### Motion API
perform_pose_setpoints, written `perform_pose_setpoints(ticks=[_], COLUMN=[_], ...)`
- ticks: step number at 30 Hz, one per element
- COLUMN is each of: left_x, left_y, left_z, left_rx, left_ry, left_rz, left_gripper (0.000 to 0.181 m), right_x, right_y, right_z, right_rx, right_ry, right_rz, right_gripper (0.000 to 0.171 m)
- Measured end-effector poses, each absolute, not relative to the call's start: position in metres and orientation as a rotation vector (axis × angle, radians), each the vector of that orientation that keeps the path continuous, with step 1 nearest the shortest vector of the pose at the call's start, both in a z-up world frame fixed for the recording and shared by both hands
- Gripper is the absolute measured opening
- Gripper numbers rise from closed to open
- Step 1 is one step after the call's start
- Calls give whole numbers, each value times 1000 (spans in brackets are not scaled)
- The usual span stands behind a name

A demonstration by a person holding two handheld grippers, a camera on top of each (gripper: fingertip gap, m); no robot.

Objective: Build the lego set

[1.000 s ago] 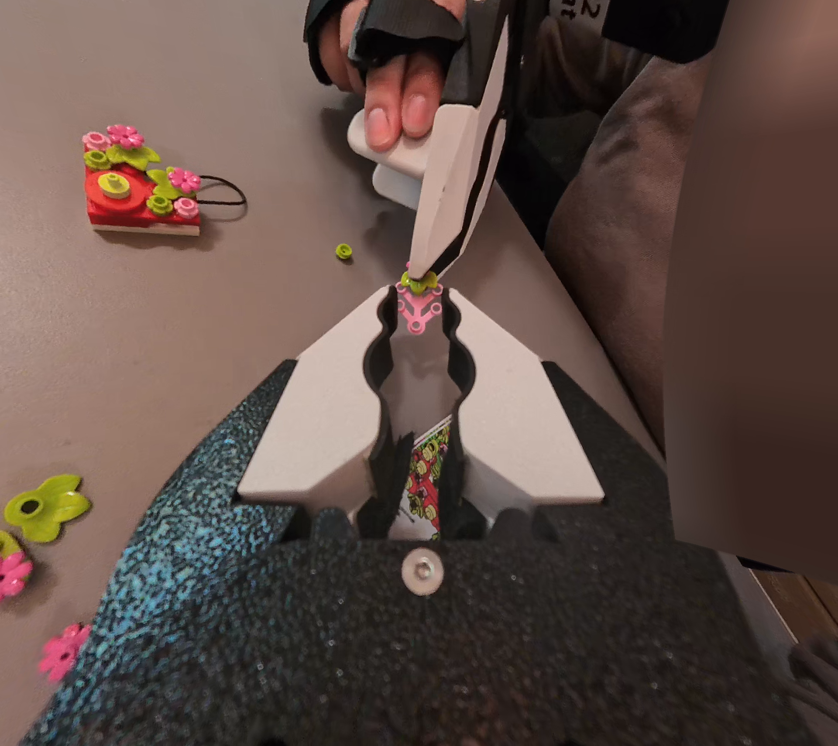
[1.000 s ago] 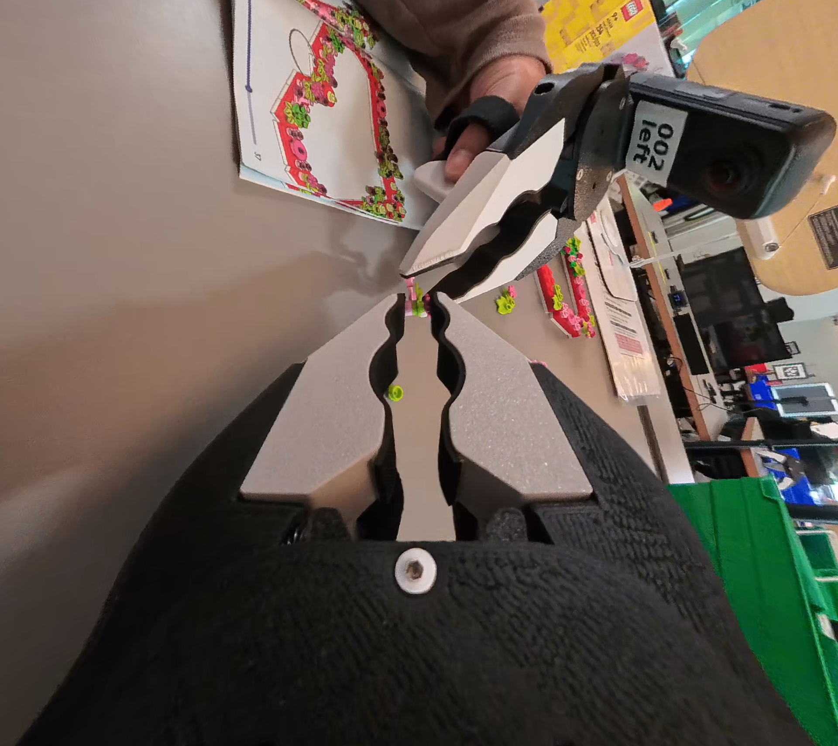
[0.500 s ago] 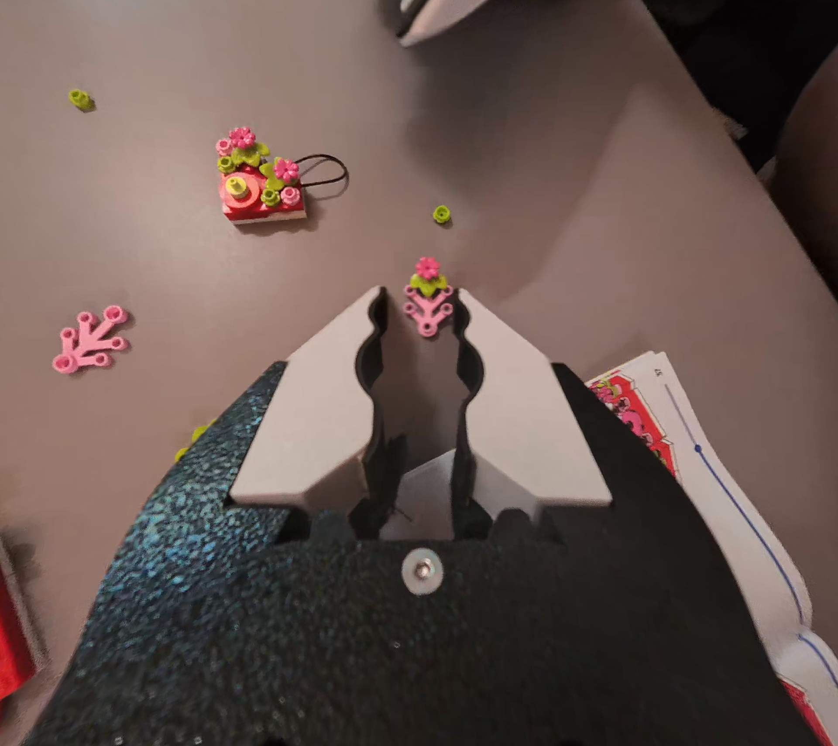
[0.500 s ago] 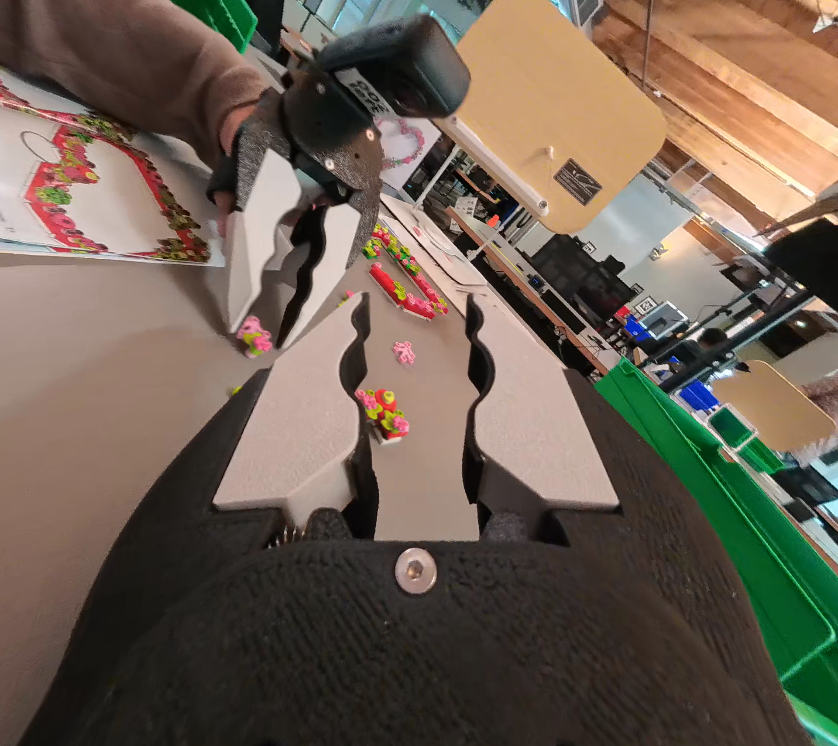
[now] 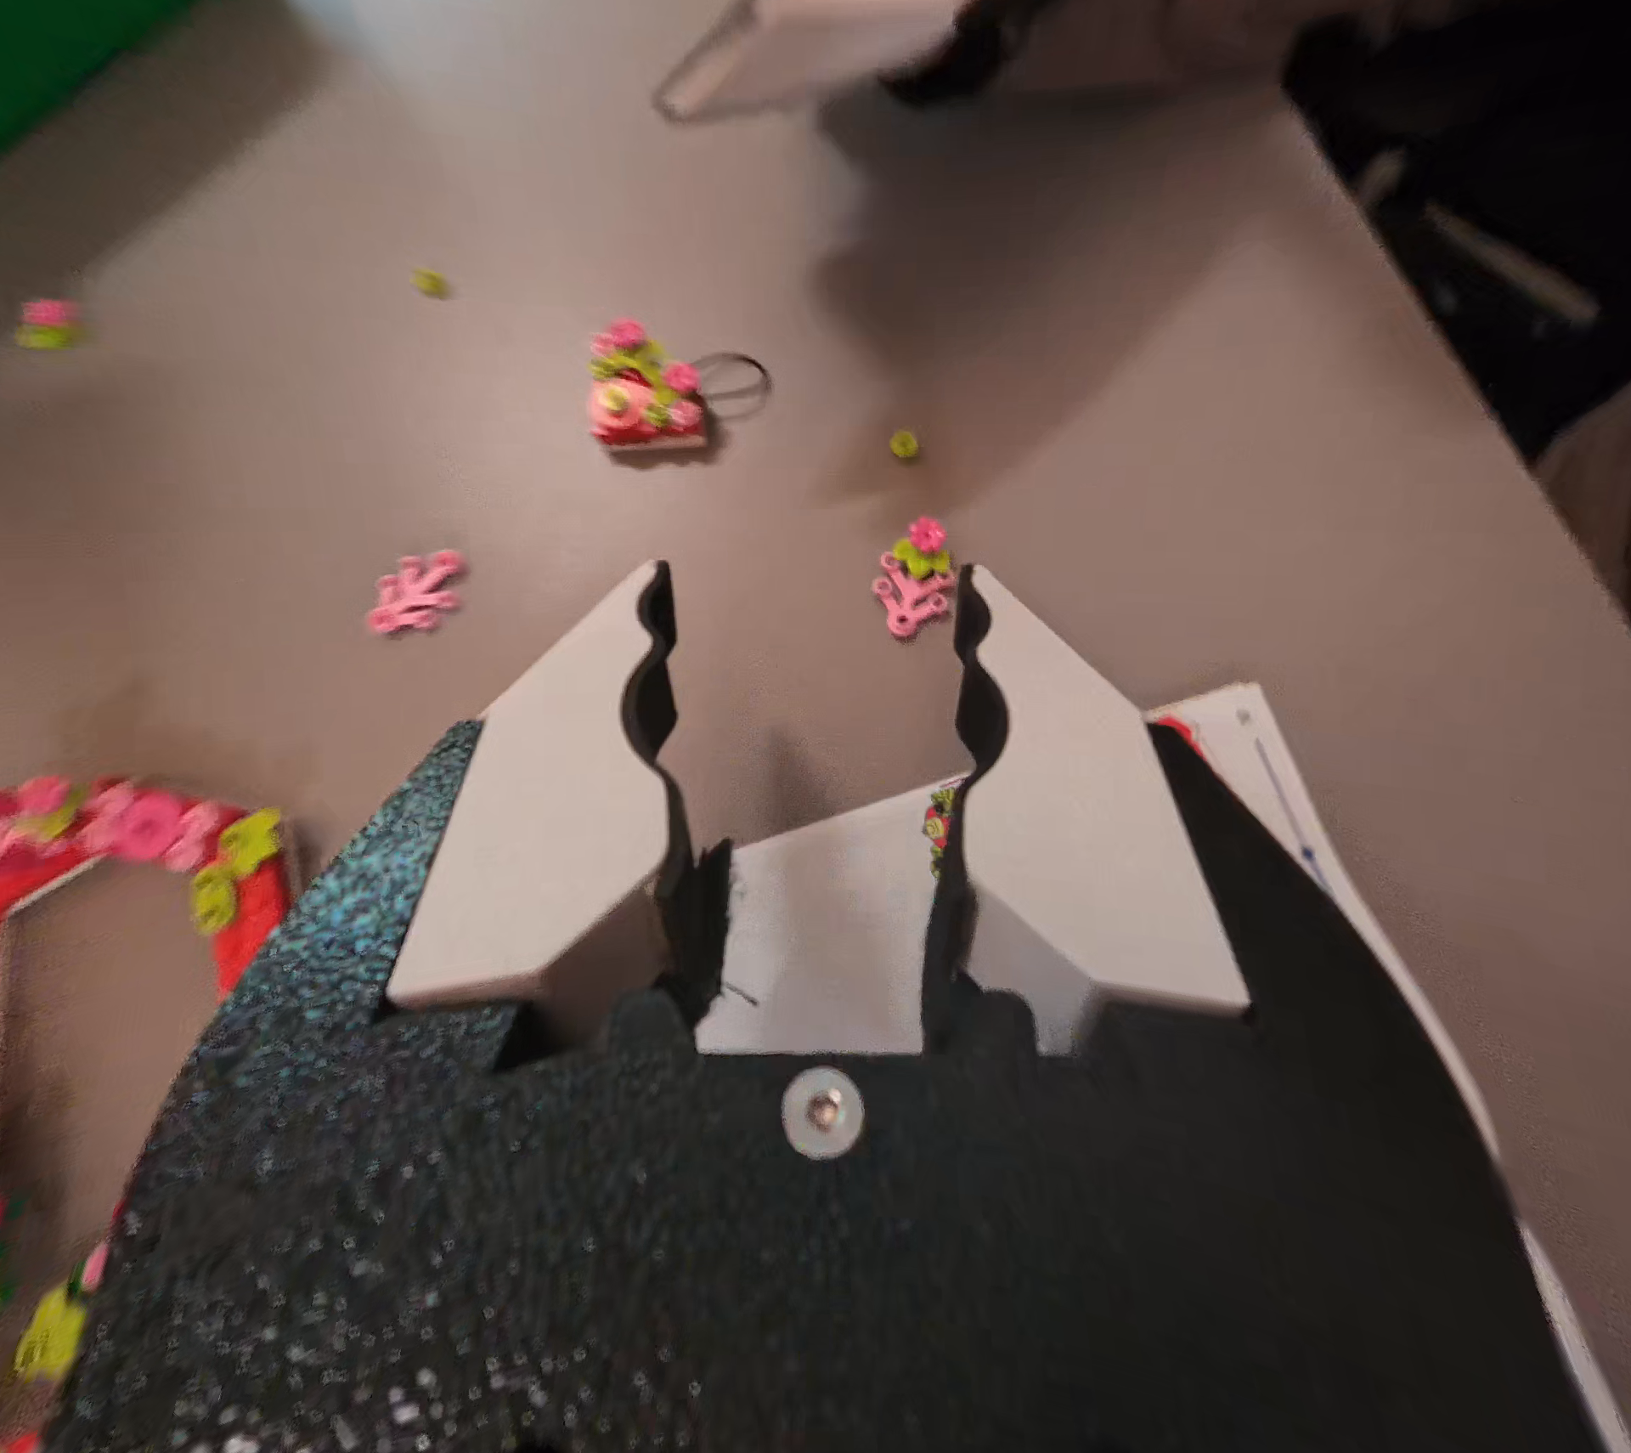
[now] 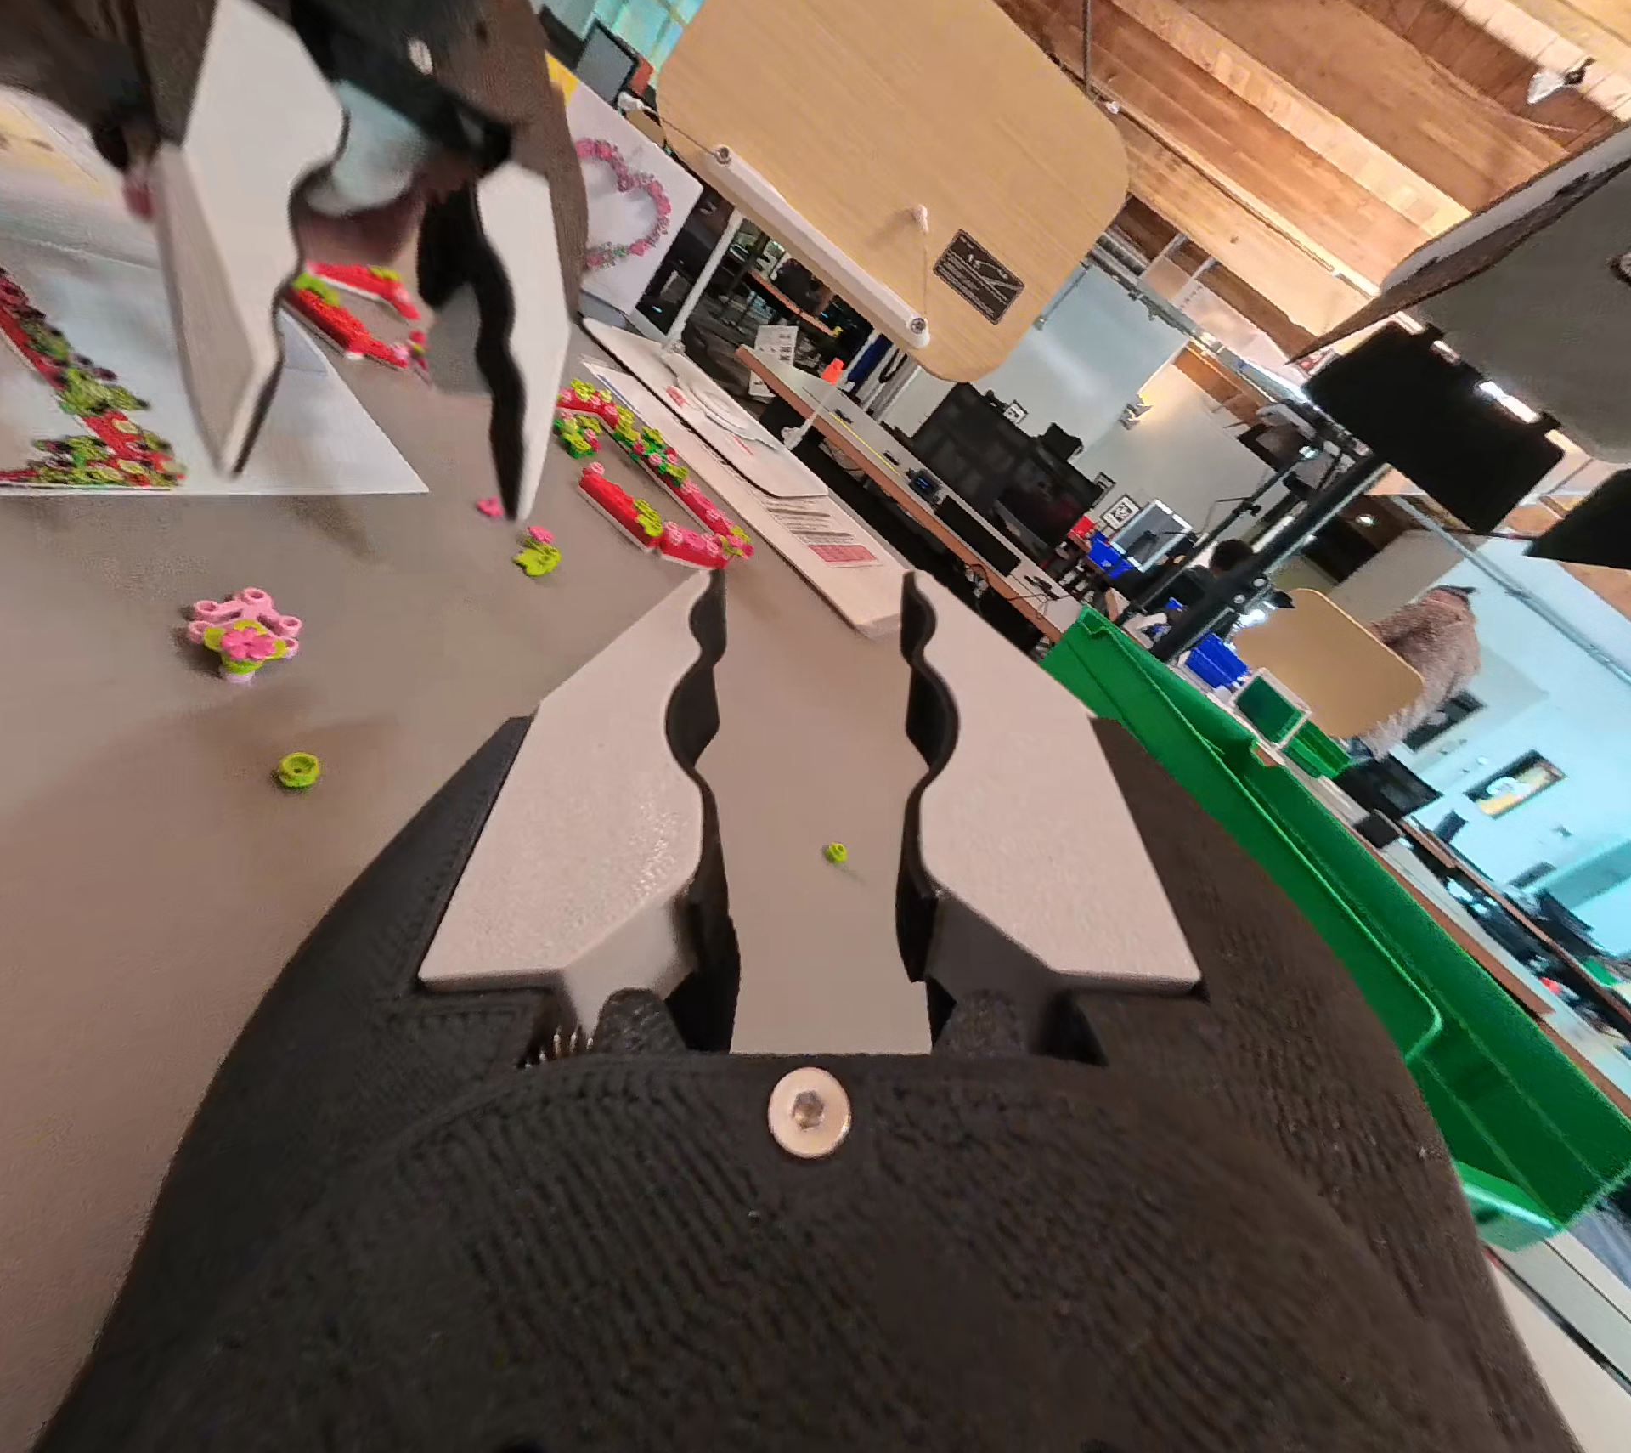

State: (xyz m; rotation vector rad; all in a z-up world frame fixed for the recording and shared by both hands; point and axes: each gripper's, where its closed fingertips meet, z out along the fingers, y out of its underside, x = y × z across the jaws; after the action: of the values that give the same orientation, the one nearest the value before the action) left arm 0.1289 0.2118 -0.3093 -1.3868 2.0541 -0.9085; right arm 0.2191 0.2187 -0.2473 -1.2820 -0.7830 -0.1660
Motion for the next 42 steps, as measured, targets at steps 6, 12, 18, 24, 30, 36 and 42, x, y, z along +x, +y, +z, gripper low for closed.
perform_pose_setpoints(ticks=[6, 12, 18, 24, 30, 36, 42], left_x=[86, 4, -41, -68, -89, -96, -96], left_y=[271, 282, 278, 279, 284, 287, 286], left_z=[-226, -205, -195, -186, -179, -180, -181], left_rx=[-1440, -1356, -1241, -1164, -1099, -1063, -1058], left_ry=[1180, 759, 658, 583, 544, 553, 548], left_rz=[-998, -895, -815, -763, -645, -530, -540], left_gripper=[66, 63, 62, 61, 58, 57, 56], right_x=[232, 252, 272, 291, 288, 292, 298], right_y=[224, 230, 234, 235, 225, 213, 213], right_z=[-246, -244, -242, -238, -235, -216, -213], right_rx=[-1310, -1345, -1375, -1383, -1355, -1279, -1269], right_ry=[-721, -627, -537, -447, -503, -395, -327], right_rz=[-210, -269, -337, -376, -454, -373, -300], right_gripper=[36, 33, 32, 30, 25, 24, 23])
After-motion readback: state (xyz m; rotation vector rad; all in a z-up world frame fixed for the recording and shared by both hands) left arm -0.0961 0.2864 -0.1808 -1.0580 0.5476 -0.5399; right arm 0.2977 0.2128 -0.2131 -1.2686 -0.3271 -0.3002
